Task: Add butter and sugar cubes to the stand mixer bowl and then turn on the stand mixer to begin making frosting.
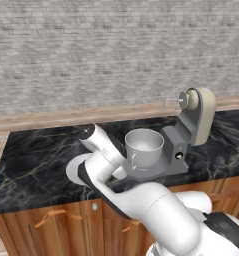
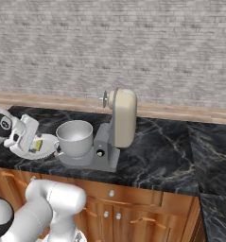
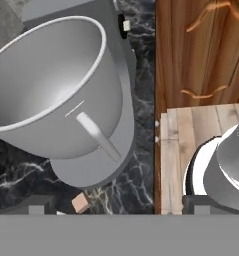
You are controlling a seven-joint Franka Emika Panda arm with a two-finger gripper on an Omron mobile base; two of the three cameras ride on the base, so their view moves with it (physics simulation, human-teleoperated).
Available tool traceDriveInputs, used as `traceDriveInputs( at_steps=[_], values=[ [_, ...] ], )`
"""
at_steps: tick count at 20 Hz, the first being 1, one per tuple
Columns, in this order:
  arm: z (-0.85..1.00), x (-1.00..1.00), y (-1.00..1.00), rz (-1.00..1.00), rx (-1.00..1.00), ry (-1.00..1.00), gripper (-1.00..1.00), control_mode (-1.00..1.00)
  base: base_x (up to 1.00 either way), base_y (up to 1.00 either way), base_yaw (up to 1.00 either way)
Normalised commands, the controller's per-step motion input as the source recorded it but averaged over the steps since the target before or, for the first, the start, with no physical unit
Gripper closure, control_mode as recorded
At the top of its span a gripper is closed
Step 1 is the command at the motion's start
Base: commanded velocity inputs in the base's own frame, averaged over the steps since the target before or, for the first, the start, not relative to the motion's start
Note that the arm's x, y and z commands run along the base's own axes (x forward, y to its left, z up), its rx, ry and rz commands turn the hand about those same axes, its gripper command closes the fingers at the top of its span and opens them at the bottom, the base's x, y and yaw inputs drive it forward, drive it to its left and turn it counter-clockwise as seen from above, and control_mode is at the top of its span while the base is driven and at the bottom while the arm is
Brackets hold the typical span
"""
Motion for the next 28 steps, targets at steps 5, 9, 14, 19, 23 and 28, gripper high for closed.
traceDriveInputs(
  at_steps=[5,9,14,19,23,28],
  values=[
    [-0.25,0.02,-0.06,-0.01,0.05,0.00,-1.00,-1.00,0.00,0.00,0.00],
    [-0.14,0.14,0.00,-0.04,0.01,0.00,-1.00,-1.00,0.00,0.00,0.00],
    [-0.14,0.17,0.00,-0.05,0.00,0.00,-1.00,-1.00,0.00,0.00,0.00],
    [-0.28,0.28,0.00,-0.06,0.01,0.00,-1.00,-1.00,0.00,0.00,0.00],
    [-0.16,0.20,0.00,-0.07,0.00,0.00,-1.00,-1.00,0.00,0.00,0.00],
    [-0.17,0.15,0.00,-0.06,0.01,0.00,-1.00,-1.00,0.00,0.00,0.00]
  ],
)
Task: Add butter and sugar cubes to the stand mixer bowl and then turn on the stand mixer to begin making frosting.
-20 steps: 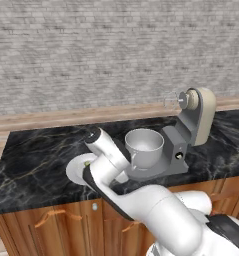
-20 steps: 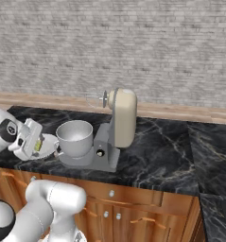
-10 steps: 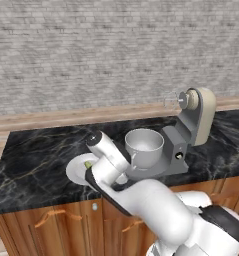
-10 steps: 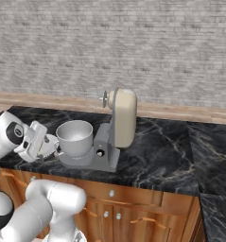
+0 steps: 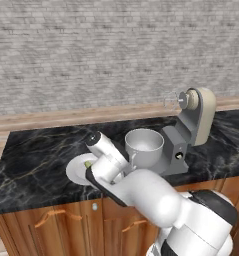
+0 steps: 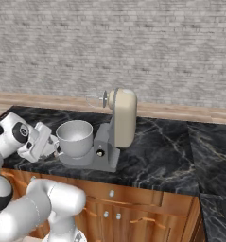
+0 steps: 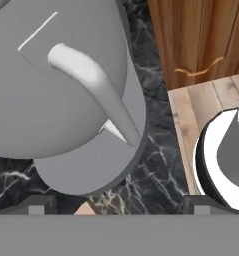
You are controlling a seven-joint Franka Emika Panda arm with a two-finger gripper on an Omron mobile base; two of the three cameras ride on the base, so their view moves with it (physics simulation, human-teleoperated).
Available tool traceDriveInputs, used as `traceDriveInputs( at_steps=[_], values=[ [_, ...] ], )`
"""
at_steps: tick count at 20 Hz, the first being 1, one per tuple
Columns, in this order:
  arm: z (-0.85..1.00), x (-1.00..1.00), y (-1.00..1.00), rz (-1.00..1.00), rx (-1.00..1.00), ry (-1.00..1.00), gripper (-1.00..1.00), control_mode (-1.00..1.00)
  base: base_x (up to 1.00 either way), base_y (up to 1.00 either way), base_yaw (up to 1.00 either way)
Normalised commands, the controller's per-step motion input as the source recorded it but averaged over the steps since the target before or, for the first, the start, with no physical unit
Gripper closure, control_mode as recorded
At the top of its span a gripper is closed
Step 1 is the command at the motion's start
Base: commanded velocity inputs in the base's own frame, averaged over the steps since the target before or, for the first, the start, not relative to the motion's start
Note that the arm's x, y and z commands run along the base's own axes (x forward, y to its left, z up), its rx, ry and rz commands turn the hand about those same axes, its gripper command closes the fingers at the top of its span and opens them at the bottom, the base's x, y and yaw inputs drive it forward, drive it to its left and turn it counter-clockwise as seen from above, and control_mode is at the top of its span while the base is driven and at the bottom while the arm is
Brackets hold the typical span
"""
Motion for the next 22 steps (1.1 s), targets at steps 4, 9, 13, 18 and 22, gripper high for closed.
traceDriveInputs(
  at_steps=[4,9,13,18,22],
  values=[
    [-0.16,0.17,0.00,-0.06,0.02,0.04,-1.00,-1.00,0.00,0.00,0.00],
    [-0.20,0.19,0.00,-0.06,0.02,0.07,-1.00,-1.00,0.00,0.00,0.00],
    [-0.29,0.14,0.00,-0.04,0.00,0.09,-1.00,-1.00,0.00,0.00,0.00],
    [-0.33,0.08,0.02,-0.04,0.00,0.08,-1.00,-1.00,0.00,0.00,0.00],
    [-0.27,0.13,0.16,-0.02,0.00,0.08,-1.00,-1.00,0.00,0.00,0.00]
  ],
)
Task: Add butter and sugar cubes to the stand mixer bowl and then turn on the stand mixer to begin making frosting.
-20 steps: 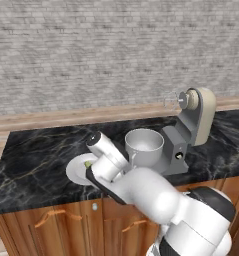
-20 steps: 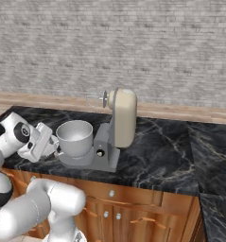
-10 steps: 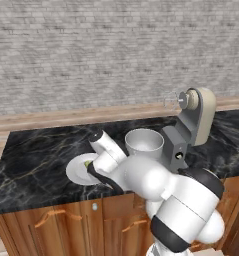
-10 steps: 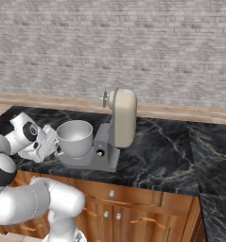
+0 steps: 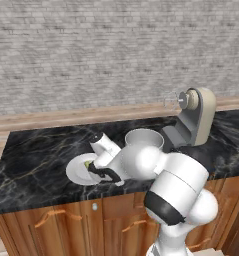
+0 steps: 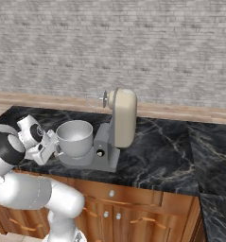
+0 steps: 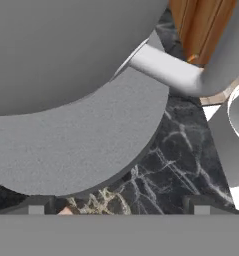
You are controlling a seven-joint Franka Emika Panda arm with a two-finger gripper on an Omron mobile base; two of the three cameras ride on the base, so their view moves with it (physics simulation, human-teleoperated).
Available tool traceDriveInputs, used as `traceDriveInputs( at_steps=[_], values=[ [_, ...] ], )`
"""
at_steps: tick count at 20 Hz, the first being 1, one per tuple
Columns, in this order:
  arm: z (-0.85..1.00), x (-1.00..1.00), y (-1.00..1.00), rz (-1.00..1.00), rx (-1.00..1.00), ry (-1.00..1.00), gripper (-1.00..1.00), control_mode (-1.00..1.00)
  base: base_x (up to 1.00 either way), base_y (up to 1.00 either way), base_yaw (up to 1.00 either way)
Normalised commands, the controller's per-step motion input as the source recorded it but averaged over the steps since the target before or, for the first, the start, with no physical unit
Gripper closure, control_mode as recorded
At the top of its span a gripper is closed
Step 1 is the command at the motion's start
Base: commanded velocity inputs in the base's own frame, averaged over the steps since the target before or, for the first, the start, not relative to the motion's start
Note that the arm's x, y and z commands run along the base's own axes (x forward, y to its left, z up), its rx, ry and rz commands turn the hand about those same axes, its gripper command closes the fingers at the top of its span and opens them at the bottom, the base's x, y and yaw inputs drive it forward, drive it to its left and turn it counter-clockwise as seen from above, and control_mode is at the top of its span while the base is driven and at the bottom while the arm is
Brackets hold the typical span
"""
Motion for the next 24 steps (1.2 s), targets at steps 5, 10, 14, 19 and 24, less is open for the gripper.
traceDriveInputs(
  at_steps=[5,10,14,19,24],
  values=[
    [-0.17,0.20,0.29,-0.01,0.00,0.05,-1.00,-1.00,0.00,0.00,0.00],
    [-0.17,0.28,0.28,-0.03,0.00,0.00,-1.00,-1.00,0.00,0.00,0.00],
    [-0.10,0.28,0.14,-0.05,0.00,0.00,-1.00,-1.00,0.00,0.00,0.00],
    [-0.05,0.19,0.06,-0.07,0.00,0.00,-1.00,-1.00,0.00,0.00,0.00],
    [-0.17,0.17,0.05,-0.10,0.00,0.00,-1.00,-1.00,0.00,0.00,0.00]
  ],
)
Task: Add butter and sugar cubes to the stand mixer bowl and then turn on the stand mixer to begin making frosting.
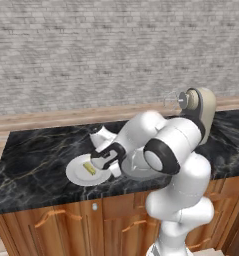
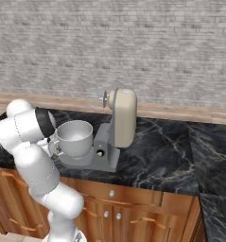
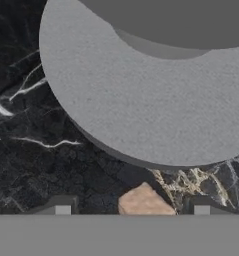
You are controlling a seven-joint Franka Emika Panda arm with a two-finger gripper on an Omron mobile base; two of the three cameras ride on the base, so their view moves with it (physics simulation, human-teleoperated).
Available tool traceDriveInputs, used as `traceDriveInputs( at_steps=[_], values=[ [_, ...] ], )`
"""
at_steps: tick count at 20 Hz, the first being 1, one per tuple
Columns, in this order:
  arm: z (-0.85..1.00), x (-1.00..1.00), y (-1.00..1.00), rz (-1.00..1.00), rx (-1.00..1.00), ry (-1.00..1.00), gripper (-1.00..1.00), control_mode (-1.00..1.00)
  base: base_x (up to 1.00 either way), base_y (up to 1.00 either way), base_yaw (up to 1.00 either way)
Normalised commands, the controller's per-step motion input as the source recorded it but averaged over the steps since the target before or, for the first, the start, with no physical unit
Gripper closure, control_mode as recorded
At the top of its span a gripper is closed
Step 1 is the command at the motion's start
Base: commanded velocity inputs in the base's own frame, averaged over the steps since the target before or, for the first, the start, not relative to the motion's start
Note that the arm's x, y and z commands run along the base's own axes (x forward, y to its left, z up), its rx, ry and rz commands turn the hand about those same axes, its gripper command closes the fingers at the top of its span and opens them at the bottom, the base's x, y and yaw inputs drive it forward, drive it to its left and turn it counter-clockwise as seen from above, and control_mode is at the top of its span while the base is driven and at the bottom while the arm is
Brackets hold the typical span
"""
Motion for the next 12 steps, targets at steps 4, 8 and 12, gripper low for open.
traceDriveInputs(
  at_steps=[4,8,12],
  values=[
    [-0.36,0.01,0.13,-0.10,0.00,0.00,1.00,-1.00,0.00,0.00,0.00],
    [-0.36,-0.01,0.05,-0.09,0.00,0.00,1.00,-1.00,0.00,0.00,0.00],
    [-0.13,-0.18,0.13,-0.10,0.00,0.00,1.00,-1.00,0.00,0.00,0.00]
  ],
)
